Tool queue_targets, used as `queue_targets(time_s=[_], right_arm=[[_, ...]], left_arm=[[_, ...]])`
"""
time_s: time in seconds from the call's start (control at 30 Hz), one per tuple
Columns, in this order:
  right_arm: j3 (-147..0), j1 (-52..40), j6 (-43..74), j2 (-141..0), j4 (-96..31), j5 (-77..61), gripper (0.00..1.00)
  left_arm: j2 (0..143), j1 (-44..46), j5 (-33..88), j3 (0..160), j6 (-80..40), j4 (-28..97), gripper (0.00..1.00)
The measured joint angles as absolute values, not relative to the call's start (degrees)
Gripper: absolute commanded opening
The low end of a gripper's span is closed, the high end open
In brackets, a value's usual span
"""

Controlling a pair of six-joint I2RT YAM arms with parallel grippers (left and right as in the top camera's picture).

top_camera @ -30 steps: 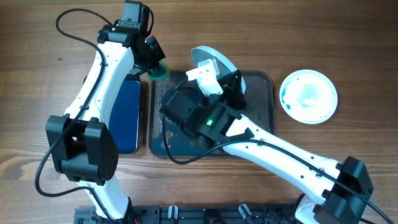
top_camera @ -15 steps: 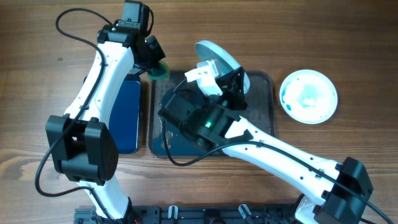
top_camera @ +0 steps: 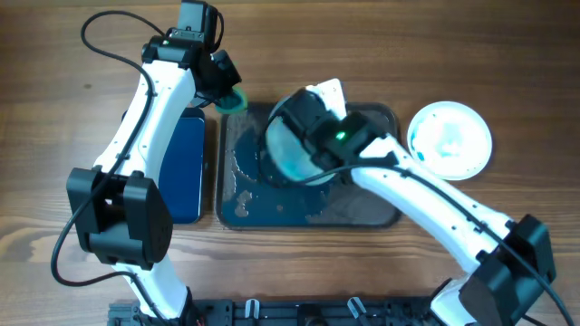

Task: Clean dirty plates on tray and stack at the side
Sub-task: 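Lift the plate with the right gripper and stack it on the plates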

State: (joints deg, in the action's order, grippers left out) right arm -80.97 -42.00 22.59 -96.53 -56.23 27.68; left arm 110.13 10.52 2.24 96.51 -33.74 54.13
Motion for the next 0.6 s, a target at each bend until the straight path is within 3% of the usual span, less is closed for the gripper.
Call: queue_targets(time_s=[0.13, 0.27, 0.3, 0.43, 0.6], right_arm=[[-80.97, -30.13, 22.59, -96.53, -53.98, 0.62, 0.04], [-80.97, -5.54, 22.65, -96.53, -55.05, -15.49, 0.04], [-80.97, 2.48, 22.7, -96.53, -56.51, -16.23, 0.04], [-80.29, 20.16, 23.35, -96.53, -59.09, -12.1, 0.05], [-70.32, 28.73, 25.93, -96.51, -53.36, -4.71, 0.05]], left_arm=[[110.13, 10.52, 2.24, 96.51, -33.71, 54.0, 0.04], [110.13, 10.55, 2.24, 96.51, -33.74, 53.95, 0.04], [110.13, 10.52, 2.24, 96.51, -33.74, 53.95, 0.04], [110.13, 10.55, 2.24, 96.51, -33.71, 53.93, 0.04], [110.13, 10.52, 2.24, 96.51, -33.74, 53.82, 0.04]])
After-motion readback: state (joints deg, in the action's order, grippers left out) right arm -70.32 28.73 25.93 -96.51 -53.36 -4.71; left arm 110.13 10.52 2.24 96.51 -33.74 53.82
